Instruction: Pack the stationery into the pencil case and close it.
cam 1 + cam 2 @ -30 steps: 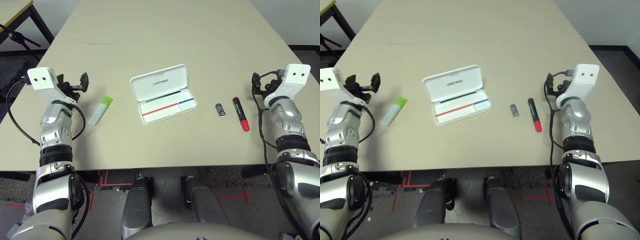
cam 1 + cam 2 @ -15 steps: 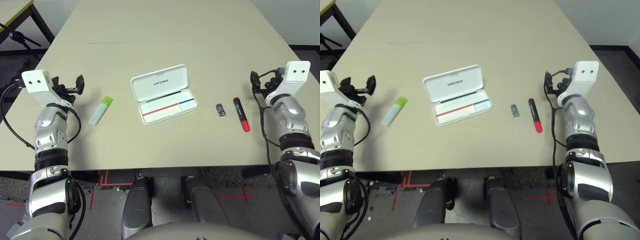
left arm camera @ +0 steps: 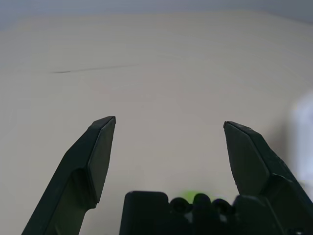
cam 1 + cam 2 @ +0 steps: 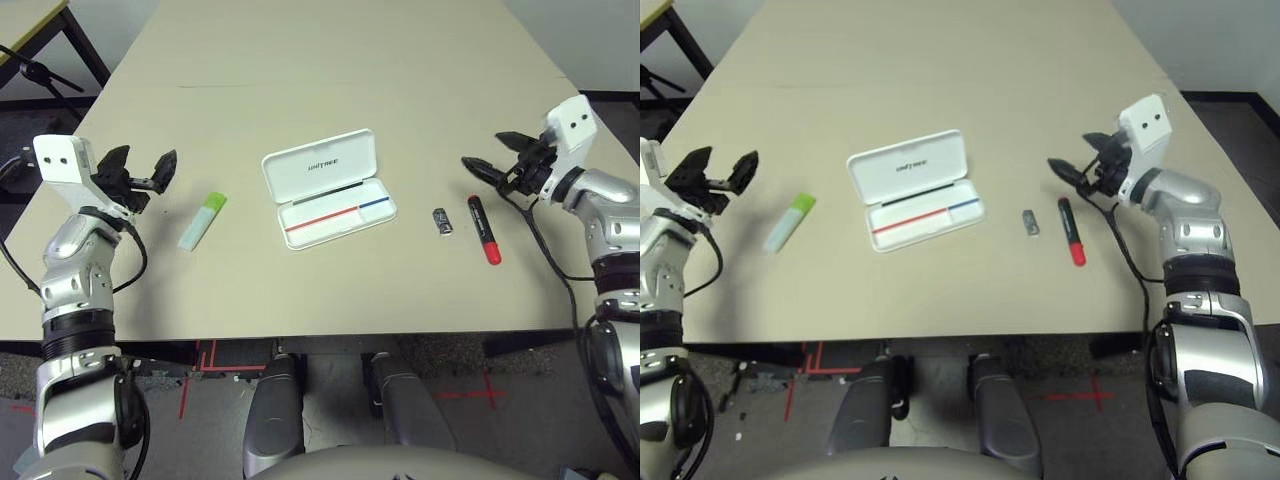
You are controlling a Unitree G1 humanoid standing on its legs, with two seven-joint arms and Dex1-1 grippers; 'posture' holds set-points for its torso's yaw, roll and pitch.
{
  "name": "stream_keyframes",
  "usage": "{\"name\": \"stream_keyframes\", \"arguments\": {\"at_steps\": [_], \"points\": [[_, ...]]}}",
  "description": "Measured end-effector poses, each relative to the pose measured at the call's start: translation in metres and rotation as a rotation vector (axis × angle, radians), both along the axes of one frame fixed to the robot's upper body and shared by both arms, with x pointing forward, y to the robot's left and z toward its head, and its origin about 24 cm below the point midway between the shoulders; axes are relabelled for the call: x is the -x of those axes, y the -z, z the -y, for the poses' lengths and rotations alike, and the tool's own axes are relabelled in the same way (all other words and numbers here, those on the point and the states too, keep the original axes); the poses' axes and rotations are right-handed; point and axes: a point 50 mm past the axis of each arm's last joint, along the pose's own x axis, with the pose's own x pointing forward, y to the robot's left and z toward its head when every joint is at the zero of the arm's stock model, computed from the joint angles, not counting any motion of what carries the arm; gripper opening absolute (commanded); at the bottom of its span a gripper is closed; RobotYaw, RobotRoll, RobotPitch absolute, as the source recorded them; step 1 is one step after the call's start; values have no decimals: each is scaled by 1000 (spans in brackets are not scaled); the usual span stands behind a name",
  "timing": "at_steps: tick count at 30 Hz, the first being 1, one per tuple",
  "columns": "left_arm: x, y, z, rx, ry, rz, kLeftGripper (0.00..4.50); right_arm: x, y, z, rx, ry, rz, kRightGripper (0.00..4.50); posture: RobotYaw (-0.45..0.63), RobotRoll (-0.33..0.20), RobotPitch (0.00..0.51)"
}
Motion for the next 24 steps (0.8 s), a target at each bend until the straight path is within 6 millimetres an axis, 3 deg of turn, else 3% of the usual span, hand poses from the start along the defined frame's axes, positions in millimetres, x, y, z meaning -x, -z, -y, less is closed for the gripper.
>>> {"name": "stream_keyframes", "arguments": {"at_steps": [8,13,24], "points": [[25,-8,65,-105,454,-146,4456,11,3,-15,38,-139,-94,4500,-36,0,145],[32,-5,85,-173,557,-205,4456,13,4,-19,38,-154,-101,4500,-39,0,138],[30,32,118,-366,656,-346,4456,14,16,-31,33,-181,-131,4500,-51,0,133]]}}
